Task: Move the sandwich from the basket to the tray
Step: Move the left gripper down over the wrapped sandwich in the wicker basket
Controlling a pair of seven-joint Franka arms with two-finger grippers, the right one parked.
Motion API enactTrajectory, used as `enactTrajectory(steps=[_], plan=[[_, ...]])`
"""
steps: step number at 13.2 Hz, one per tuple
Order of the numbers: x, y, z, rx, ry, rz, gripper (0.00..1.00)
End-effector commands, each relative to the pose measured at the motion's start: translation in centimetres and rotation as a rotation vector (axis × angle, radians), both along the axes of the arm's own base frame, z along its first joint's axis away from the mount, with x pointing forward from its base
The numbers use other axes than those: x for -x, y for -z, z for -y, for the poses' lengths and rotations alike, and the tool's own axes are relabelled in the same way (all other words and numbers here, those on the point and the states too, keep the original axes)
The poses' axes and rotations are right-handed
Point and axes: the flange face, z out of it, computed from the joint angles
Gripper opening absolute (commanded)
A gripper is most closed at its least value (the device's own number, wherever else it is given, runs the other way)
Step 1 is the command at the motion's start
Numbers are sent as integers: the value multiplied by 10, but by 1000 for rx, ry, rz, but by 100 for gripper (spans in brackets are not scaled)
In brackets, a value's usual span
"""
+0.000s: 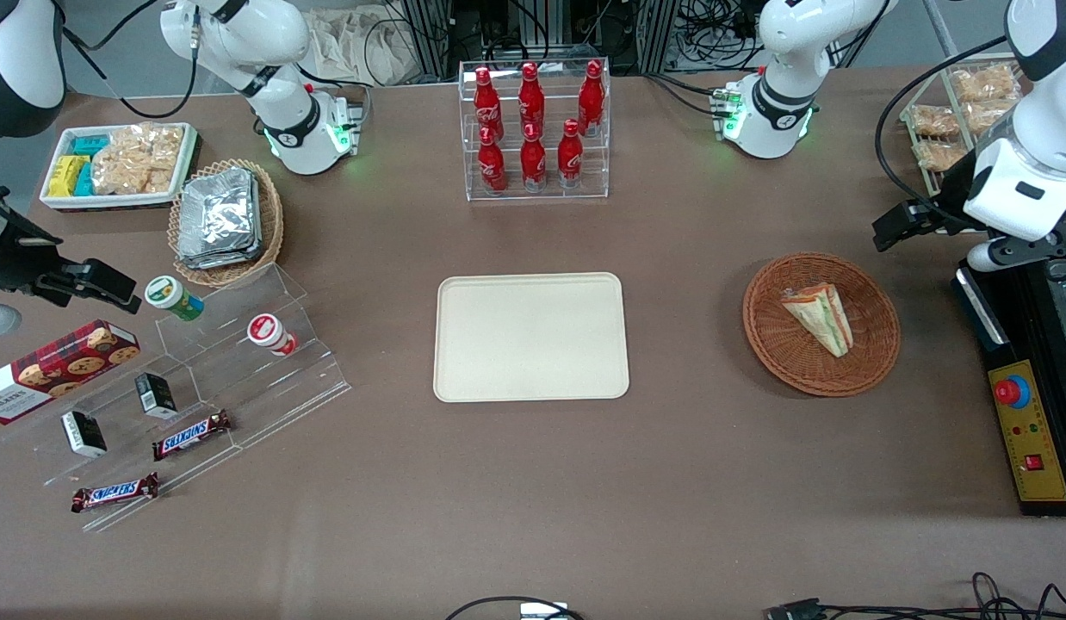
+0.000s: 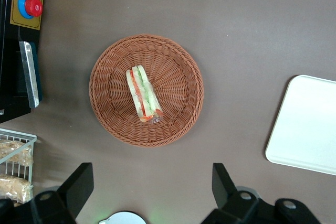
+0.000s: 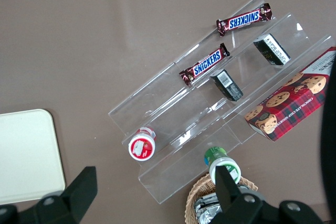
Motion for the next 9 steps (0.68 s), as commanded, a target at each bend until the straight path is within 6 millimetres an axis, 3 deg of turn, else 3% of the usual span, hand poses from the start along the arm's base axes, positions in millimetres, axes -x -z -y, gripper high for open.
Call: enactTrajectory(steps=[1, 6, 9], plan=[[-4, -3, 0, -4, -5, -5, 100], [-3, 7, 1, -1, -37, -8, 100], [11, 53, 1, -43, -52, 72, 100]])
